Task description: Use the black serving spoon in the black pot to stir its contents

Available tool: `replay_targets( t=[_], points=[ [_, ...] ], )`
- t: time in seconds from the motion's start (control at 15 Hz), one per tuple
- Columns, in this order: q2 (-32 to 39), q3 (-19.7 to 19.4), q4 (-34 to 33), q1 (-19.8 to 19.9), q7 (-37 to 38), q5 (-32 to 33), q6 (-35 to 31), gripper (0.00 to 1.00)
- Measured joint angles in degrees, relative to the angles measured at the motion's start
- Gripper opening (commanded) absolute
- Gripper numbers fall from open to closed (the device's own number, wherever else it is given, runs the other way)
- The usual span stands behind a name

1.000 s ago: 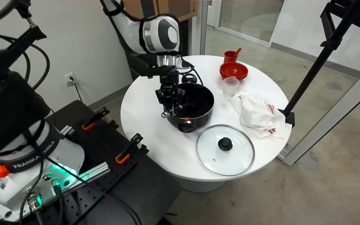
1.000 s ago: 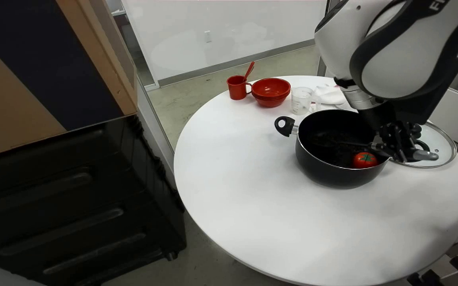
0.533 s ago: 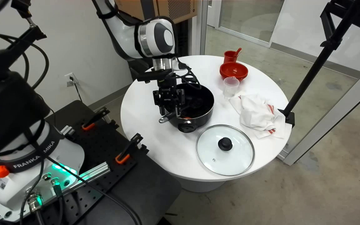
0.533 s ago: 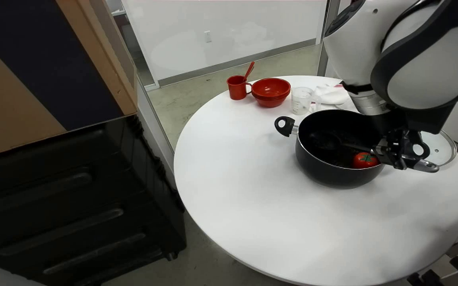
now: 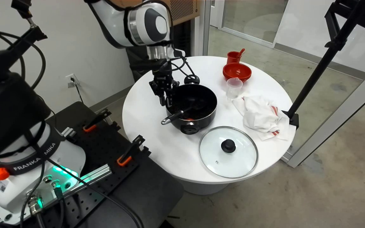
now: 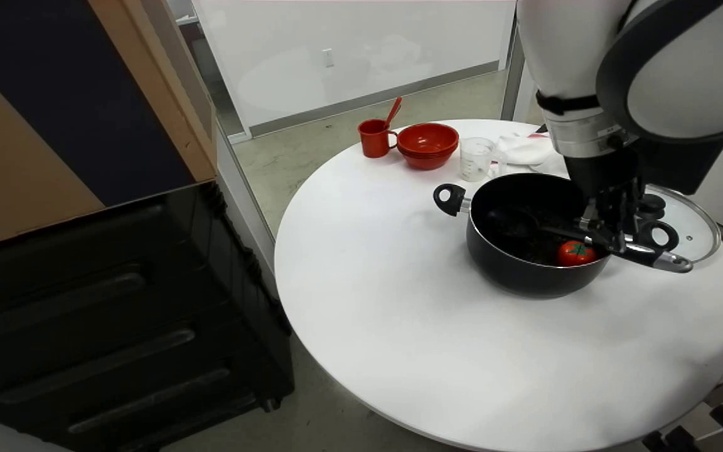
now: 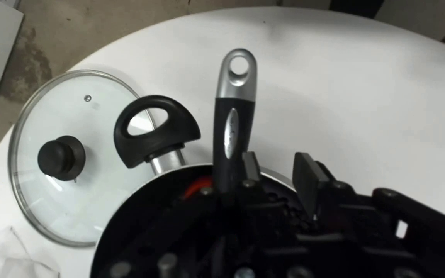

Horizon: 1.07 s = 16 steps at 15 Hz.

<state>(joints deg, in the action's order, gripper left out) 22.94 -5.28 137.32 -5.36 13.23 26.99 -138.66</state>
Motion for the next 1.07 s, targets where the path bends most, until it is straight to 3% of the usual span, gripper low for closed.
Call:
replay_targets(
  t=[0.27,0.33,0.47,0.67,0.73,0.8,1.0,1.07],
  points=[
    [-7.26,3.58,1.82,1.11,-5.43,-8.88,-1.47,0.0],
    [-8.85,4.27,1.96,1.46,-6.8,-10.93,-1.79,0.06],
    [-11.58,5.13,1.98,1.98,-9.26,-14.11,-2.3,0.1],
    [-14.72,5.59,1.96,2.48,-12.43,-17.07,-3.66,0.06],
    [-15.53,5.67,1.97,2.58,-13.31,-17.74,-4.42,0.15],
    [-16.23,5.77,1.98,2.65,-14.12,-18.42,-5.37,0.35],
    [-18.26,6.04,2.02,2.62,-15.41,-19.68,-7.13,0.55],
    [-18.8,6.0,2.03,2.6,-13.67,-17.64,-6.82,0.37]
  ],
)
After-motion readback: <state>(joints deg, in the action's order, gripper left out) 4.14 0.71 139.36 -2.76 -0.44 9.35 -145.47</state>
